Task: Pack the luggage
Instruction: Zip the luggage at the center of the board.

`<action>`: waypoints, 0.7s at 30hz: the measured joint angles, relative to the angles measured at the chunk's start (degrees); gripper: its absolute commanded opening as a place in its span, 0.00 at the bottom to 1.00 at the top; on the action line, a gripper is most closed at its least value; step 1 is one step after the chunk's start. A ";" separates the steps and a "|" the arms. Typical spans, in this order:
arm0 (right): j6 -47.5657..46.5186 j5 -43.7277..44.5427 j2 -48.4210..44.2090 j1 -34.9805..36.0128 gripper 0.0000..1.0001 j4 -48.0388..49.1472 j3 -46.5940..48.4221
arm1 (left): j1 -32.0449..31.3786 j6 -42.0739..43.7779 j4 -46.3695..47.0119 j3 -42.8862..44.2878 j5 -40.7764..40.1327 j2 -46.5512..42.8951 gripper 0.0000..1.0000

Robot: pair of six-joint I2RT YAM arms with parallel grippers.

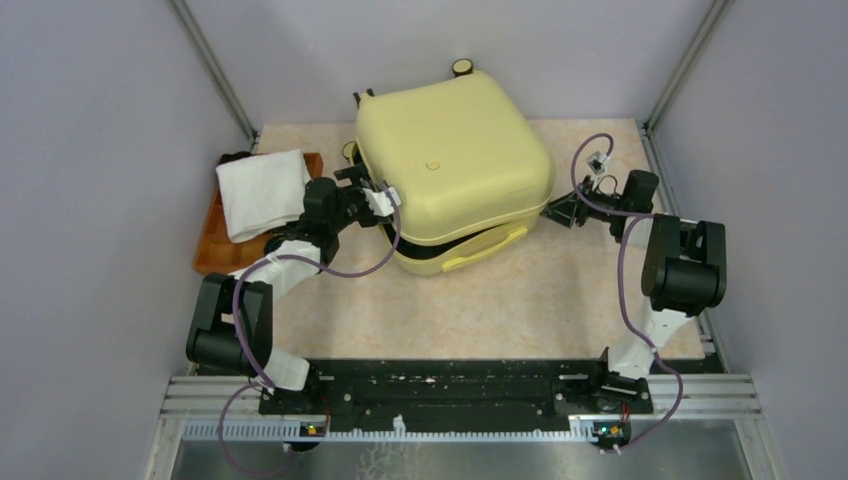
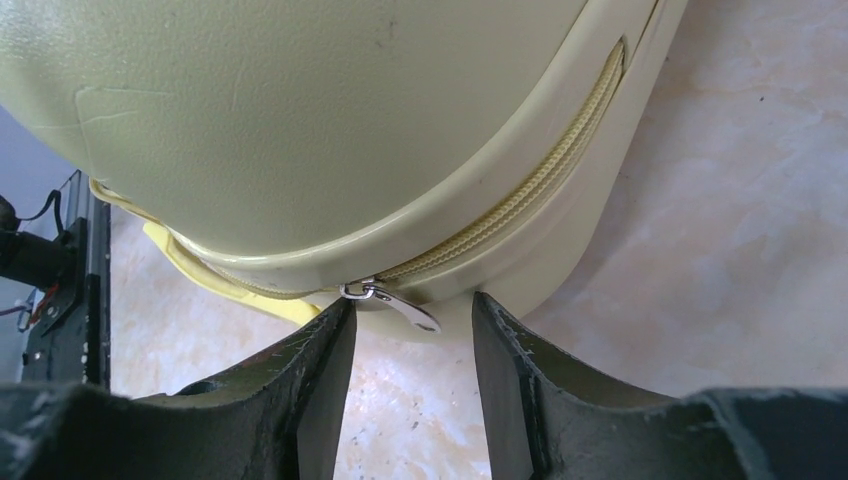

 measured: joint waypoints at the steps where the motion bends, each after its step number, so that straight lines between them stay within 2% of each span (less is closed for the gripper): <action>1: -0.24 0.00 0.00 0.17 0.47 -1.01 0.17 | 0.00 0.00 0.02 0.00 0.04 0.00 0.98; 6: -3.13 0.46 -0.42 0.76 0.49 -5.46 0.50 | 0.09 0.04 0.09 0.00 0.07 0.00 0.98; 13: -5.14 2.23 -1.92 1.46 0.44 -7.72 0.35 | 0.20 0.09 0.09 0.00 0.09 -0.11 0.98; 15: -3.87 2.25 -1.95 1.46 0.40 -6.05 -0.17 | 0.20 0.15 0.09 0.00 0.09 -0.13 0.98; 21: 1.51 2.25 -1.95 1.49 0.19 -0.26 -2.08 | 0.22 0.17 0.17 0.00 -0.15 -0.15 0.98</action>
